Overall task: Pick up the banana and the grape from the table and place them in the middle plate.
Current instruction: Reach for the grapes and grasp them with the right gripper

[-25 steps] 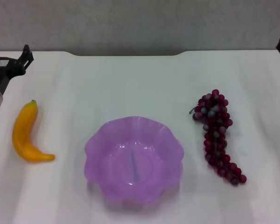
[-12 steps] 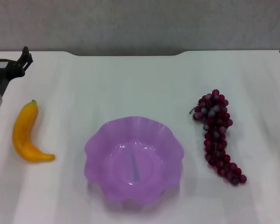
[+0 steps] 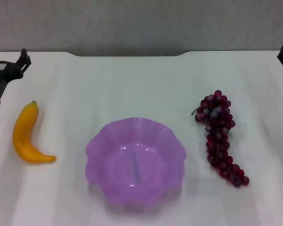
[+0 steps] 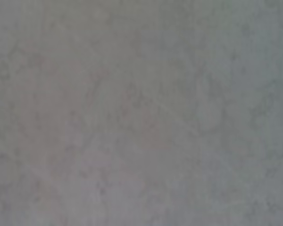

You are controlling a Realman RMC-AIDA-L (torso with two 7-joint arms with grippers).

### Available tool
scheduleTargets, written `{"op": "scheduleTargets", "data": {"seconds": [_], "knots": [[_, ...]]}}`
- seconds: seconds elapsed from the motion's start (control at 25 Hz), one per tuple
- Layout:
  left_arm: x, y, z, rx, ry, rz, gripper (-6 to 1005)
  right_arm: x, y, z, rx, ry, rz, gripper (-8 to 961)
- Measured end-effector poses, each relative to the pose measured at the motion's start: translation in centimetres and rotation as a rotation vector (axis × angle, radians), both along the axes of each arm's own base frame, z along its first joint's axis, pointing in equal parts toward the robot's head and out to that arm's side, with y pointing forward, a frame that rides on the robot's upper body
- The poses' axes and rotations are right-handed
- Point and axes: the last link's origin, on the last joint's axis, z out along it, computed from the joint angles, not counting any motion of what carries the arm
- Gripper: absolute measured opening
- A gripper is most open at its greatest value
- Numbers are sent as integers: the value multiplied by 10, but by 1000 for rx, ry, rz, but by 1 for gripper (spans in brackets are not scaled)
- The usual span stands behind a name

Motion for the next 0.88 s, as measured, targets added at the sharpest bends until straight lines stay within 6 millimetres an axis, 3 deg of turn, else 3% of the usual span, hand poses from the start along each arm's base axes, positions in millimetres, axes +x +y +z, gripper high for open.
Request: {"op": "scheduleTargets", "data": {"seconds": [0.32,0.6,0.88], "knots": [[7,5,-1,-6,-5,-12,889,-7,4,3,17,-7,26,892],[4,4,-4,-17,-1,-1,890,4,-2,-6,-34,-12,-23,891],[-9,1,-9,-40,15,51,891,-4,12,-12,-90,-14,-43,891]]}}
